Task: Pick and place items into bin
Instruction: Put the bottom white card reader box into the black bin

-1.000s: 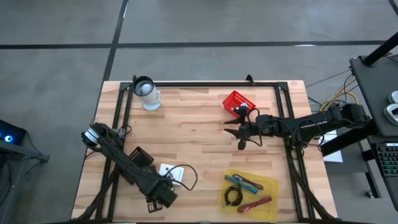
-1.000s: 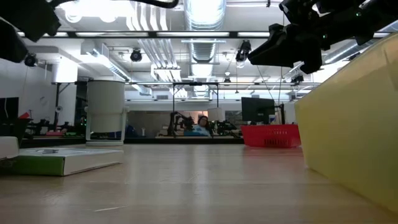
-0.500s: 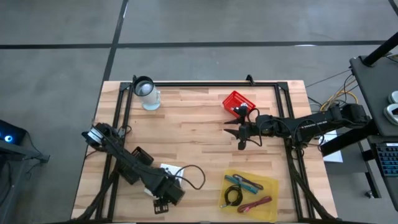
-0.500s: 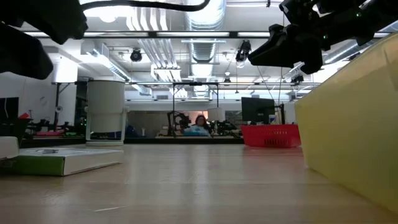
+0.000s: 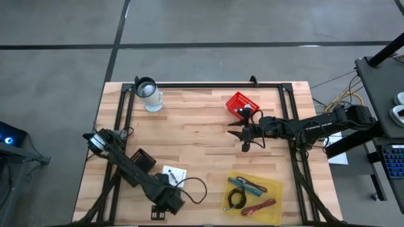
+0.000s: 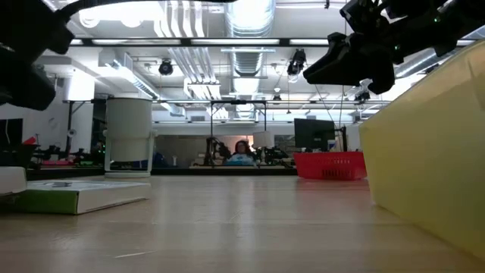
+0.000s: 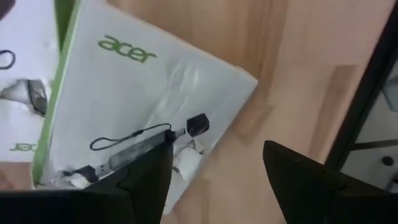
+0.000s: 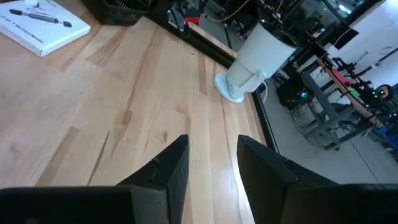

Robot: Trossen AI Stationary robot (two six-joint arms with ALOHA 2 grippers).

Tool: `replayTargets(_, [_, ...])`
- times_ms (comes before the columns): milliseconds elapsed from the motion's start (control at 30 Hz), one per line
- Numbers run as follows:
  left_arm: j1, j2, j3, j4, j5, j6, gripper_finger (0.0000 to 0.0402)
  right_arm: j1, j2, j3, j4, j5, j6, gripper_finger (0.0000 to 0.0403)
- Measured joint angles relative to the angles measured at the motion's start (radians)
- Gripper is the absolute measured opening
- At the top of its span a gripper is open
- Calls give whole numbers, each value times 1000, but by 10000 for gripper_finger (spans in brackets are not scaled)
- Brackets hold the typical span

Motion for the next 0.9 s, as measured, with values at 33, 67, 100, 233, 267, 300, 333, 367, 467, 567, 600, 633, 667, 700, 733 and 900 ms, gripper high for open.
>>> replayTargets(33, [0,5,0,-1,0,1,235,0,0,0,-4,0,0,123])
replayTargets(67, [-2,10,0,-5,0,1,235,0,0,0,-4,0,0,123])
replayTargets(100, [-2,14,0,-5,0,1,235,0,0,0,-3,0,0,123])
replayTargets(233, [-3,20,0,-2,0,1,235,0,0,-1,-3,0,-2,123])
replayTargets(267, [-3,24,0,-2,0,1,235,0,0,-1,-3,0,-2,123])
replayTargets(300, [-3,28,0,-2,0,1,235,0,0,-1,-3,0,-2,123])
replayTargets(333, [-2,32,0,0,-3,1,235,0,0,-1,-4,0,-2,123])
replayTargets(367, [-2,38,1,1,-6,1,235,0,0,-1,-3,0,-2,123])
replayTargets(467, [-3,59,4,2,-7,18,235,0,0,-1,-4,0,-2,123])
replayTargets(567, [-3,73,4,-1,-8,50,235,0,0,-1,-4,0,-2,123])
replayTargets(600, [-3,75,4,-5,-13,51,235,0,0,-1,-4,0,-2,123])
replayTargets(633, [-4,76,5,-6,-23,52,234,0,0,-1,-5,0,-2,123])
replayTargets(667, [-4,78,5,-6,-32,53,235,0,0,-1,-4,0,-2,123])
replayTargets(700, [-5,80,5,-6,-42,54,234,0,0,-1,-4,0,-2,123])
replayTargets(733, [-6,81,4,-6,-50,57,234,0,0,-1,-4,0,-3,123])
replayTargets(900, [-9,83,2,-6,-95,55,234,0,0,-1,-4,0,-6,123])
